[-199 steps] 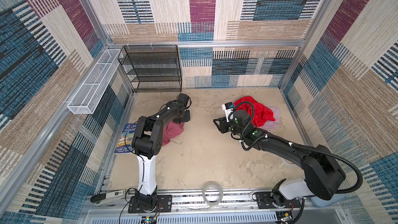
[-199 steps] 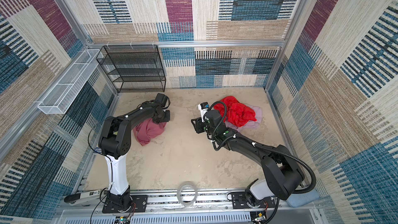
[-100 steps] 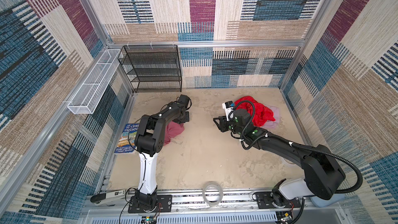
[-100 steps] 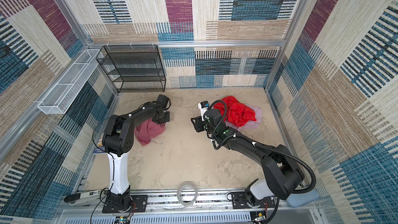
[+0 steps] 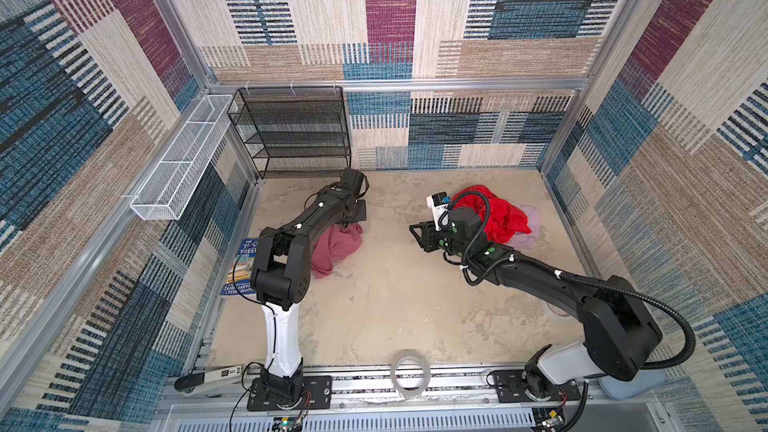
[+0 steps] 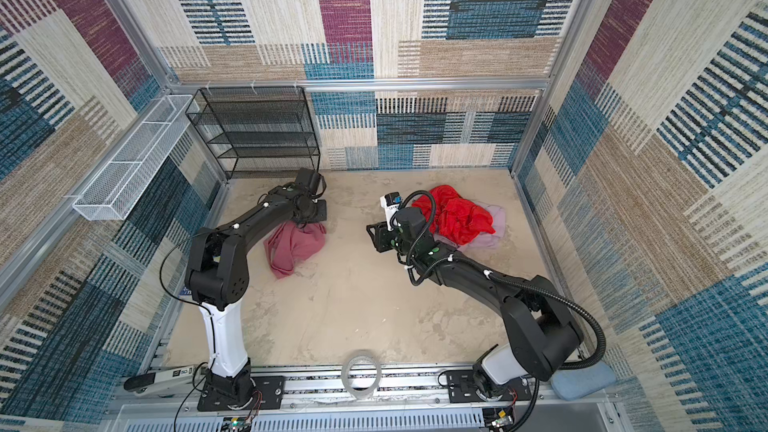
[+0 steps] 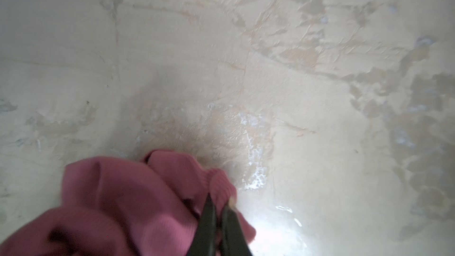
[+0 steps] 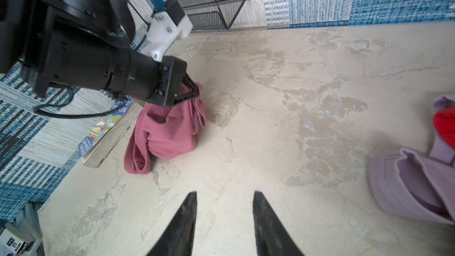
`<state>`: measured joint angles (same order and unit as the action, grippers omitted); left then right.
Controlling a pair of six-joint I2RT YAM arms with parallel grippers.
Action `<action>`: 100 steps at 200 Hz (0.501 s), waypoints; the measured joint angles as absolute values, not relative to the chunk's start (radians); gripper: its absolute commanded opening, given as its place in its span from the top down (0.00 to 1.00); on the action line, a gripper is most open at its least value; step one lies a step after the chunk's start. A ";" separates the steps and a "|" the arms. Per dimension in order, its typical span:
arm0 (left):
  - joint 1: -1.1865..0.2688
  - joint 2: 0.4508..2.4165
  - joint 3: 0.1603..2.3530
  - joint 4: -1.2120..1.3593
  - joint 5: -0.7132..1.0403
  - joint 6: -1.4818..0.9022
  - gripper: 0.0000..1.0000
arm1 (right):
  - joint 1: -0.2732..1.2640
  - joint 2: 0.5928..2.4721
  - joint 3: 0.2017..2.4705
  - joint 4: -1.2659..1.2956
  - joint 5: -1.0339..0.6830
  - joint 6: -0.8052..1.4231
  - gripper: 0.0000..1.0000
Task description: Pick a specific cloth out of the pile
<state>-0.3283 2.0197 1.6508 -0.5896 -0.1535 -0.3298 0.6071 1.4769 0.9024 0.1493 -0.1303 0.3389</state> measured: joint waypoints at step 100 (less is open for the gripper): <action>-0.285 1.662 1.387 -0.552 -0.178 -0.332 1.00 | 0.607 1.494 0.912 0.148 -0.139 0.339 0.59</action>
